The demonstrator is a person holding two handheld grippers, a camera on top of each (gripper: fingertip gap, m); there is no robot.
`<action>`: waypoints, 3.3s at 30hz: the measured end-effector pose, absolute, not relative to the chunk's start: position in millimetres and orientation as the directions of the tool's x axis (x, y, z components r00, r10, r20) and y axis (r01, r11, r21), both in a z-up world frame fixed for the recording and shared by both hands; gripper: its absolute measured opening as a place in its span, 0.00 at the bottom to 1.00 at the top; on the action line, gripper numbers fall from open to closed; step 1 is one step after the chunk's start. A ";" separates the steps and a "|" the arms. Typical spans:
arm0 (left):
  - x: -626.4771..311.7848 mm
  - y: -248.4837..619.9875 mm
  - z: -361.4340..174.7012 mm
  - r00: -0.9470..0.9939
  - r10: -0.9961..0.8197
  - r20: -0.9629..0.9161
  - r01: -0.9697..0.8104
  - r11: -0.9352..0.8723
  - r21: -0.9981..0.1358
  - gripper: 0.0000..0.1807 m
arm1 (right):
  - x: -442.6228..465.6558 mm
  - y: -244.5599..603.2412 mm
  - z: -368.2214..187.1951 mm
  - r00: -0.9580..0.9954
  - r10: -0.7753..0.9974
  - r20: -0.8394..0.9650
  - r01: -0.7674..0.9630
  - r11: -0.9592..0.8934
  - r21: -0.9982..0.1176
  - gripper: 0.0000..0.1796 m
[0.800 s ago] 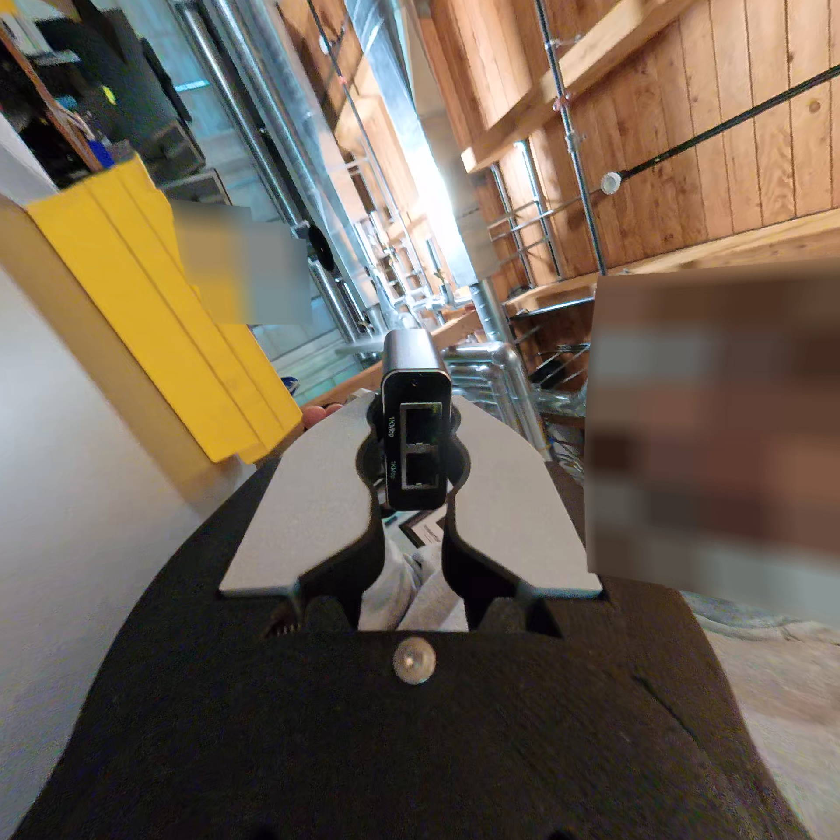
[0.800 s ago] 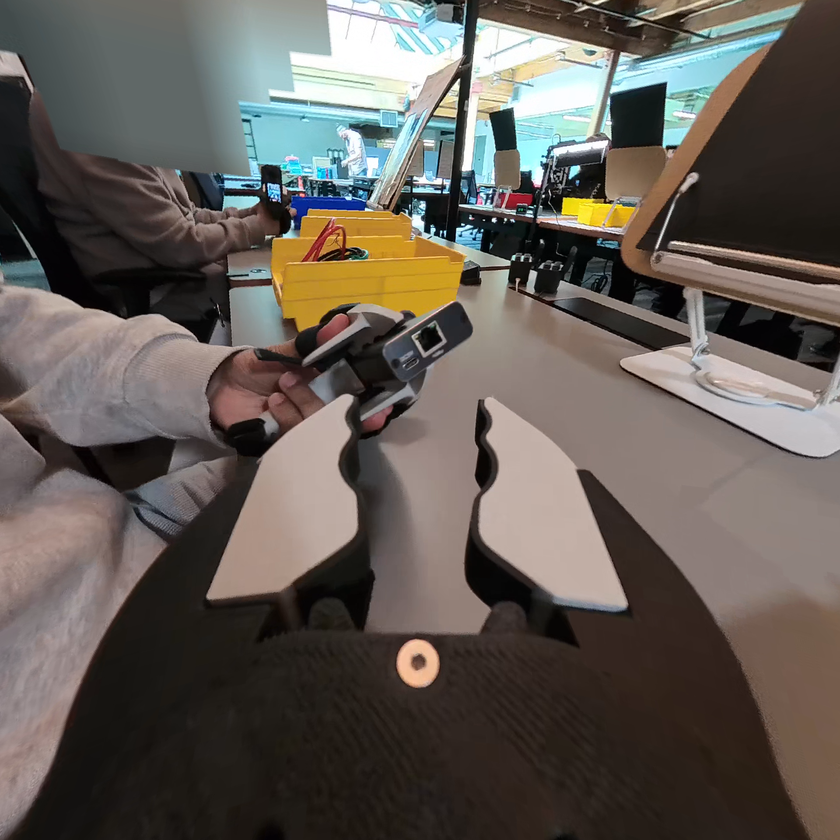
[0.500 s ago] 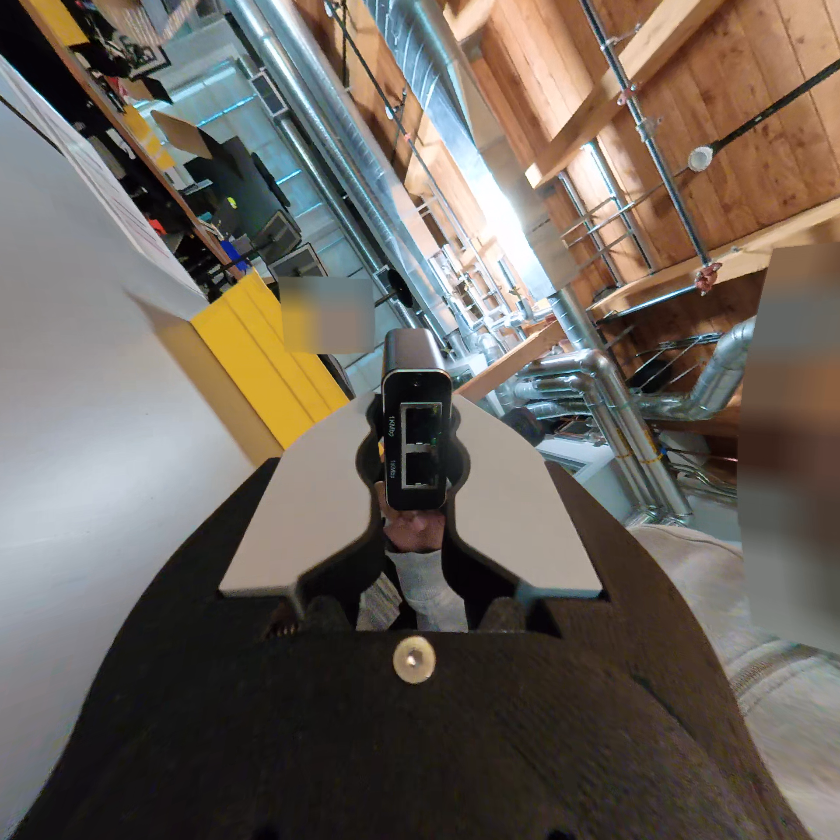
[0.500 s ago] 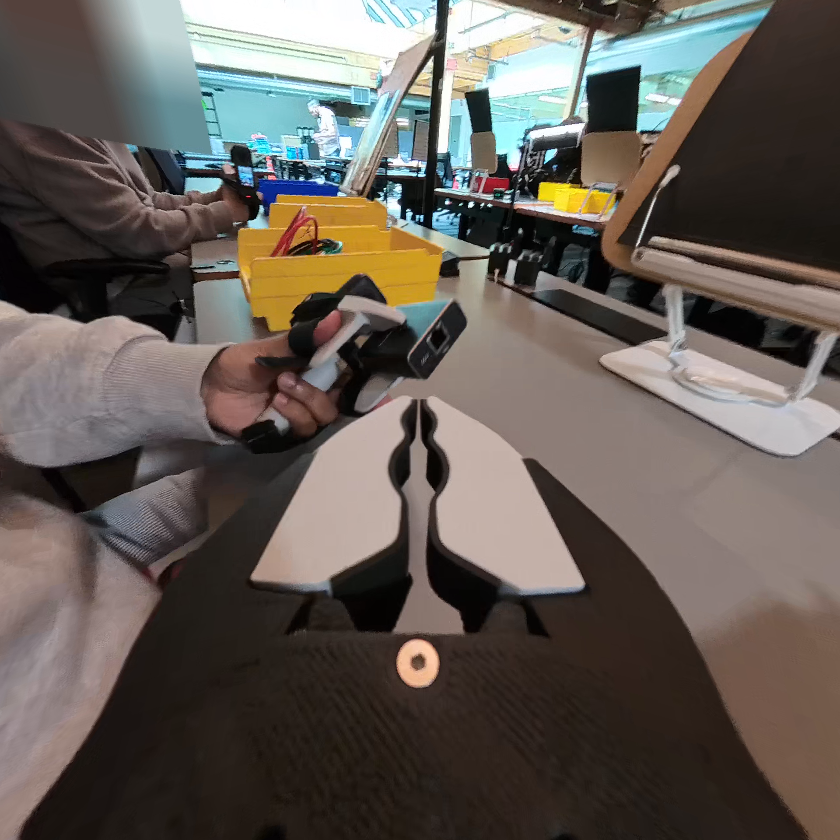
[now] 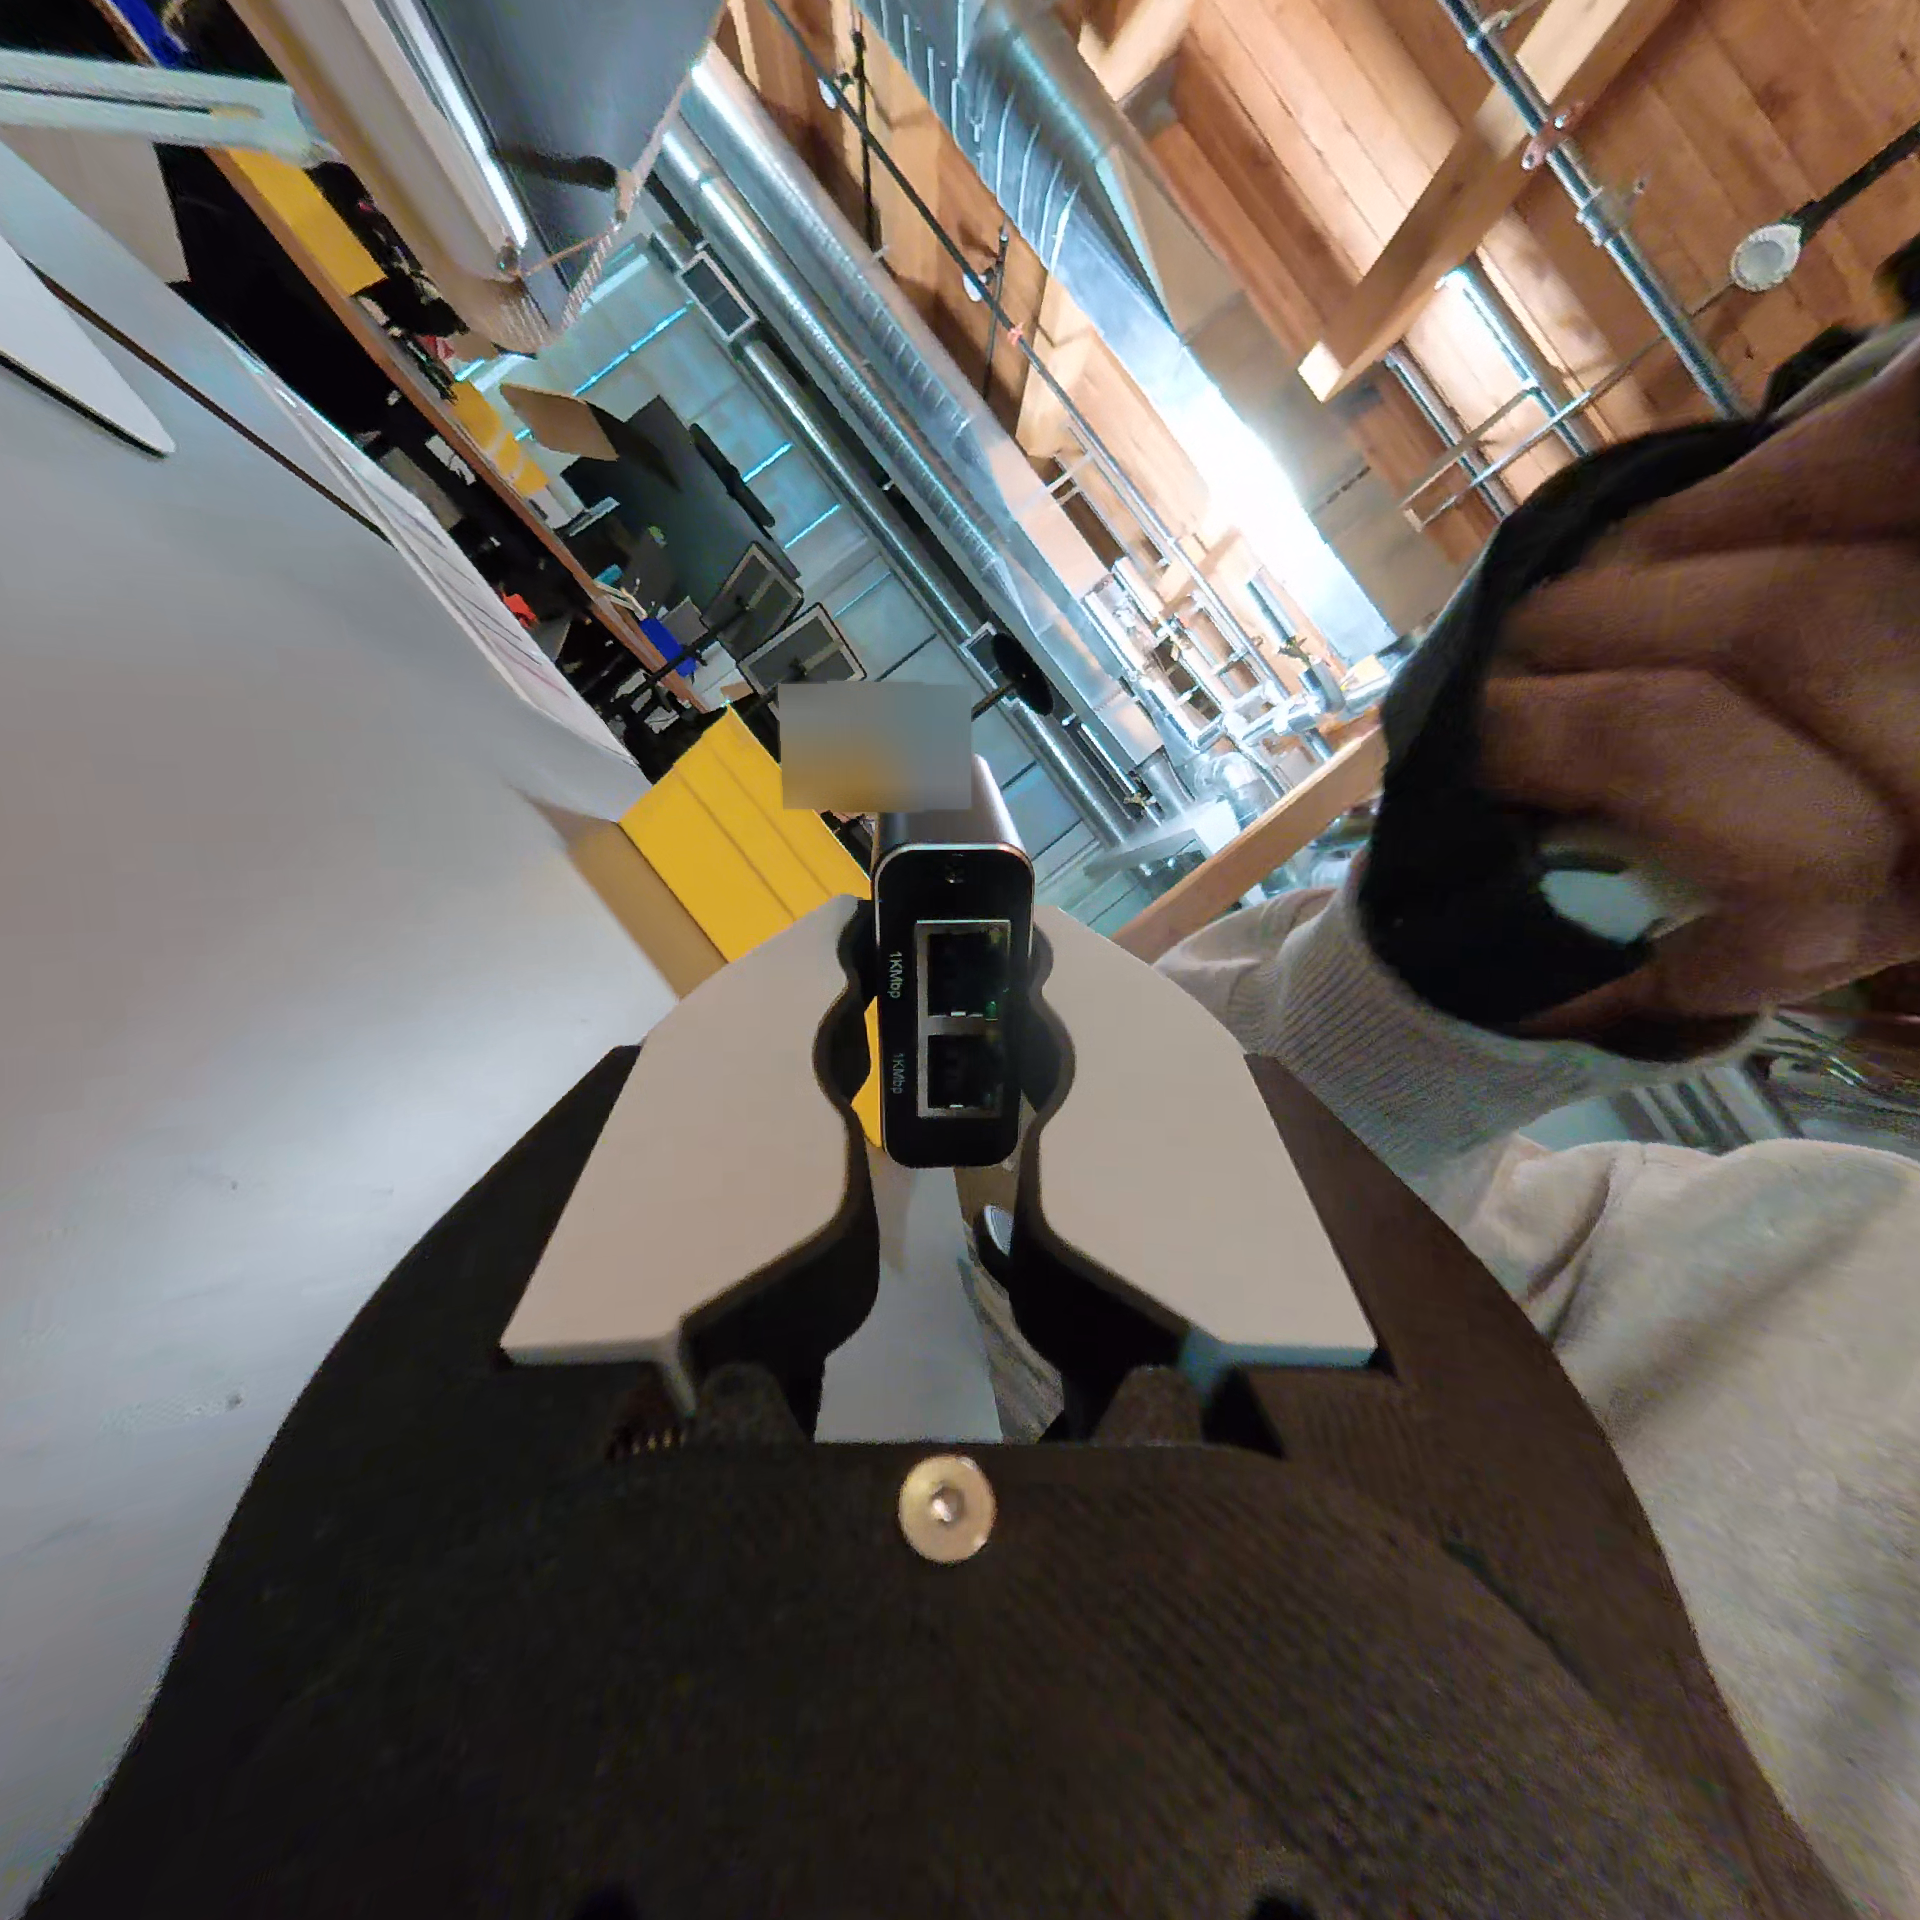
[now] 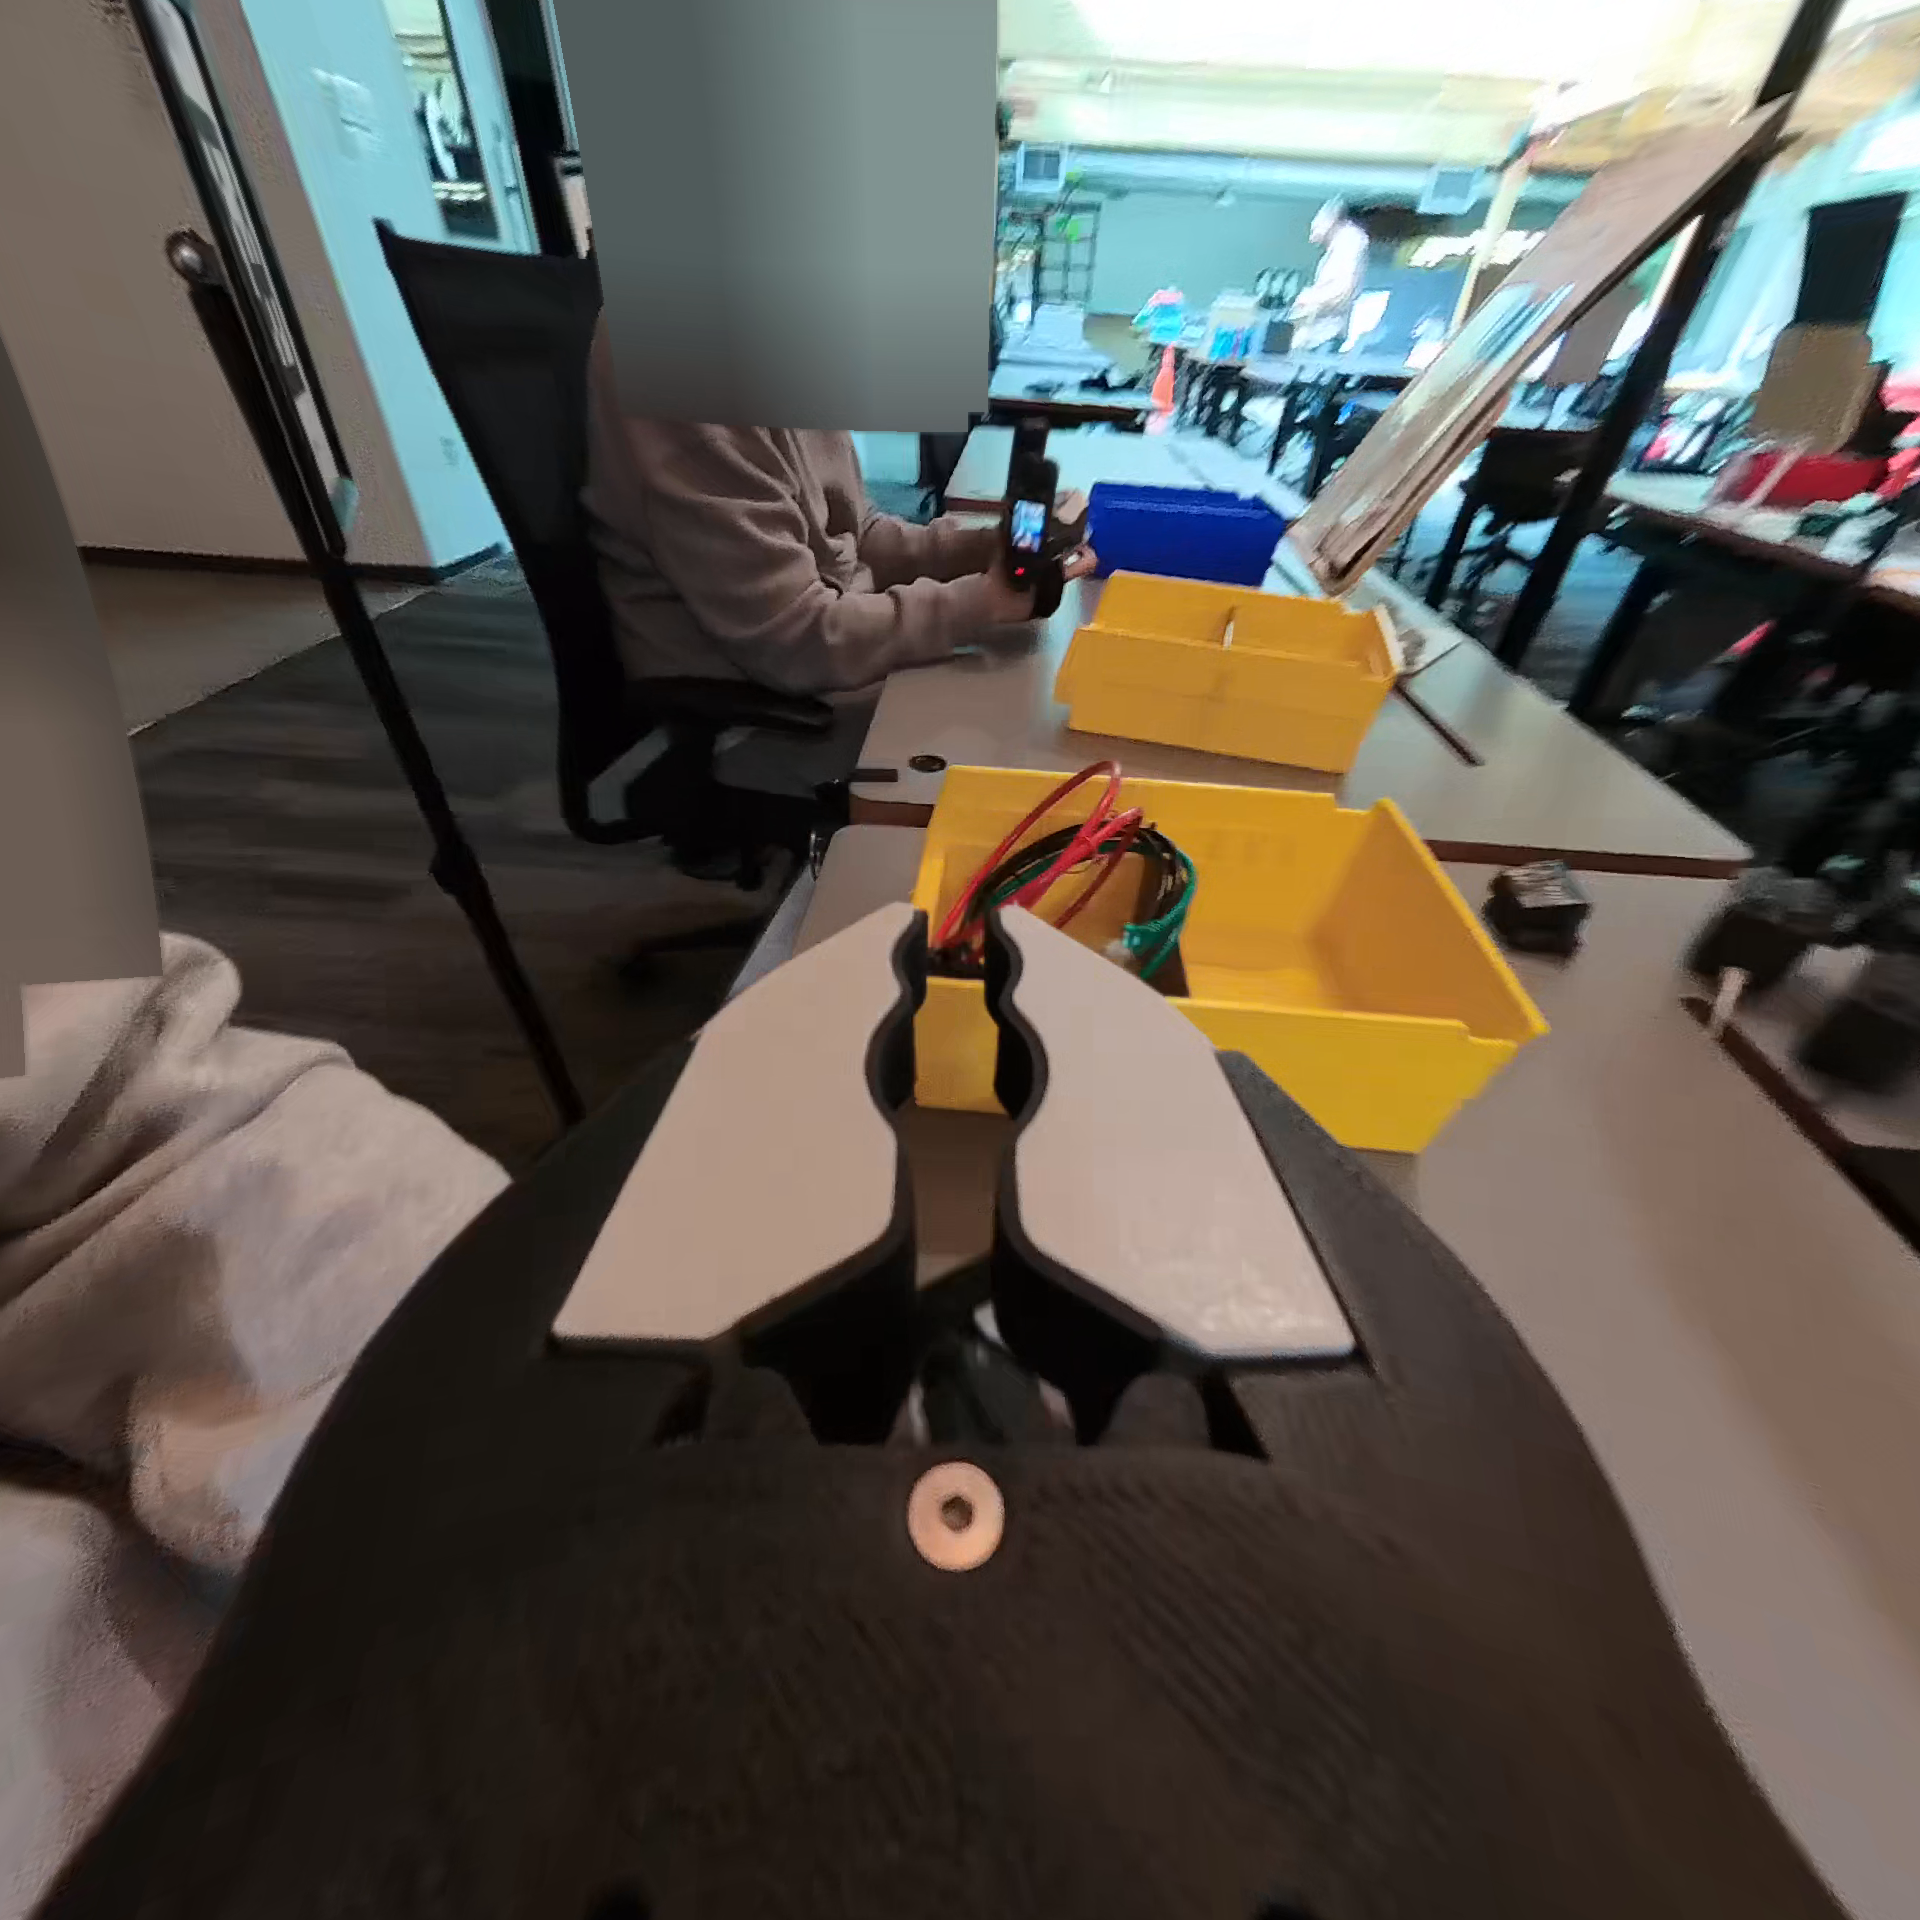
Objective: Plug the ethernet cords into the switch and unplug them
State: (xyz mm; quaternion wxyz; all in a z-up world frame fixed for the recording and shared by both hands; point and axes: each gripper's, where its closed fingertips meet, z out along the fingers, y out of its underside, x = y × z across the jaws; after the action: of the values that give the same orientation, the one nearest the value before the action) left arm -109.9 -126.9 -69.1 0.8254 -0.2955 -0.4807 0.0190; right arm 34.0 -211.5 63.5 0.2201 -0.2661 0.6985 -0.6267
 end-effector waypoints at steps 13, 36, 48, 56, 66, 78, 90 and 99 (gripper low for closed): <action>-117.4 -147.3 -75.3 0.534 0.245 0.810 0.255 0.866 -0.430 0.13 | 69.9 -388.6 -20.3 -0.723 -0.626 -0.292 -0.227 0.615 -0.755 0.15; -121.5 -150.7 -82.1 0.520 0.193 0.832 0.276 0.884 -0.378 0.13 | 82.6 -456.6 -28.8 -0.703 -0.580 -0.412 -0.228 0.732 -0.642 0.05; -122.0 -149.7 -82.3 0.520 0.189 0.833 0.281 0.883 -0.375 0.13 | 58.9 -450.4 122.6 -0.683 -0.664 -0.305 0.044 0.379 -0.924 0.03; -122.1 -149.0 -82.4 0.520 0.188 0.833 0.283 0.882 -0.376 0.13 | 35.0 -444.1 160.4 -0.692 -0.651 -0.314 0.142 0.304 -0.942 0.00; -122.5 -146.9 -82.5 0.519 0.187 0.834 0.293 0.878 -0.379 0.13 | 48.0 -461.6 -4.0 -0.748 -0.580 -0.322 -0.182 0.646 -0.741 0.09; -123.1 -147.7 -83.0 0.517 0.165 0.840 0.304 0.882 -0.360 0.13 | 61.7 -464.3 -77.5 -0.720 -0.525 -0.454 -0.245 0.804 -0.542 0.04; -123.1 -146.9 -83.3 0.515 0.170 0.840 0.304 0.880 -0.365 0.13 | 32.1 -475.4 100.7 -0.744 -0.604 -0.288 0.038 0.391 -0.919 0.03; -123.2 -145.2 -83.6 0.514 0.177 0.839 0.306 0.876 -0.373 0.13 | -23.5 -438.0 136.3 -0.825 -0.512 -0.240 0.145 0.219 -0.965 0.03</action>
State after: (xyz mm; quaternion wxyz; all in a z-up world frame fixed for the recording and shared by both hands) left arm -123.2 -145.2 -83.6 0.8347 -0.2461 -0.4912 -0.0386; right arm -23.5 -438.0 136.3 0.2682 -0.1252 0.7331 -0.6123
